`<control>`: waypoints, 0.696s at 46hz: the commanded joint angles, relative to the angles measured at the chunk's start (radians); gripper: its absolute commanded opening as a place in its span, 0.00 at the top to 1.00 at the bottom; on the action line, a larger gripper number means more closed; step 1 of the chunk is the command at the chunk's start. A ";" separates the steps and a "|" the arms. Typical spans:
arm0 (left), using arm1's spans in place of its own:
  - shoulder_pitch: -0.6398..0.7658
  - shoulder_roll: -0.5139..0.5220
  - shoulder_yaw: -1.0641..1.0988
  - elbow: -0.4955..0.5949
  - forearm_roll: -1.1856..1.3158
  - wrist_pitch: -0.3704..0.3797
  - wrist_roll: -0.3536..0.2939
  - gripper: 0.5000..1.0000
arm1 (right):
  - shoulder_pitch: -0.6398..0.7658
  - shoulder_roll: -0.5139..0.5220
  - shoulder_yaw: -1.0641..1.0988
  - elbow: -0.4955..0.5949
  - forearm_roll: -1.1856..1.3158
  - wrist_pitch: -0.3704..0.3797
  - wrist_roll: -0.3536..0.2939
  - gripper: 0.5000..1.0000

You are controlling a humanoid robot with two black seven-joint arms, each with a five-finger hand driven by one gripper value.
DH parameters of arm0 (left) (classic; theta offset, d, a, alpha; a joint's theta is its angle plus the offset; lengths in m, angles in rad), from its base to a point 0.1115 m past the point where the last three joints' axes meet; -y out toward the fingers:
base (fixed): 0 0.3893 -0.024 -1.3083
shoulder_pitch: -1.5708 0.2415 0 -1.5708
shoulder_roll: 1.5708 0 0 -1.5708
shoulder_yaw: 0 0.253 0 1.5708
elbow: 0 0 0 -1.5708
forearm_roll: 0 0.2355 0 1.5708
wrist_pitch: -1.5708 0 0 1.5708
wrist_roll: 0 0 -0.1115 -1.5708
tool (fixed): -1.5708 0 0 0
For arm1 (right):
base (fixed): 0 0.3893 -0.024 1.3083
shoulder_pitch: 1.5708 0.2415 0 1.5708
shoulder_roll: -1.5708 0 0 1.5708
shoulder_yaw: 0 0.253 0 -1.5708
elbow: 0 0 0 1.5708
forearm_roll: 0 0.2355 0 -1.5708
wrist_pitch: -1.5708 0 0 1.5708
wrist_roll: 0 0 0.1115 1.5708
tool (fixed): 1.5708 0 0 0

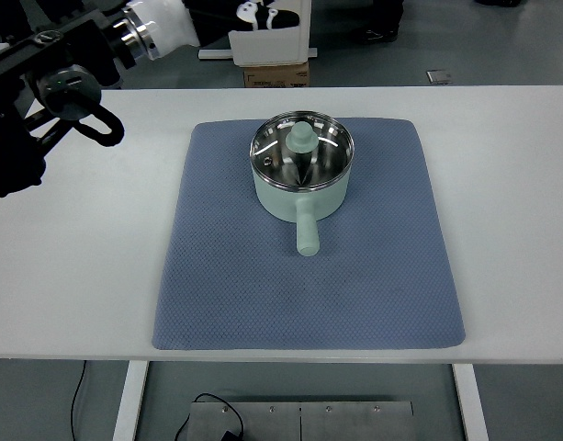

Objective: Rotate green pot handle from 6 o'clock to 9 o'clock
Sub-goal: 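Swing the left hand over the pot toward its green handle, then lower the left hand onto the green handle nearest the robot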

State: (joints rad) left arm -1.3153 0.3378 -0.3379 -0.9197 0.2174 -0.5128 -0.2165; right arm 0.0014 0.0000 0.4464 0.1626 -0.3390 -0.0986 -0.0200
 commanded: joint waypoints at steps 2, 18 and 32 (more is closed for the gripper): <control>0.001 -0.059 0.031 0.001 0.062 -0.013 0.061 0.00 | 0.000 0.000 0.000 0.000 0.000 0.000 0.000 0.00; -0.079 -0.149 0.180 -0.087 0.073 -0.098 0.241 0.00 | 0.000 0.000 0.000 0.000 0.000 0.000 0.000 0.00; -0.099 -0.119 0.295 -0.154 0.071 -0.098 0.437 0.00 | 0.000 0.000 0.000 0.000 0.000 -0.001 0.000 0.00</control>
State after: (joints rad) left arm -1.4104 0.2101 -0.0768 -1.0735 0.2888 -0.6112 0.2173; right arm 0.0018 0.0000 0.4463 0.1626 -0.3390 -0.0980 -0.0199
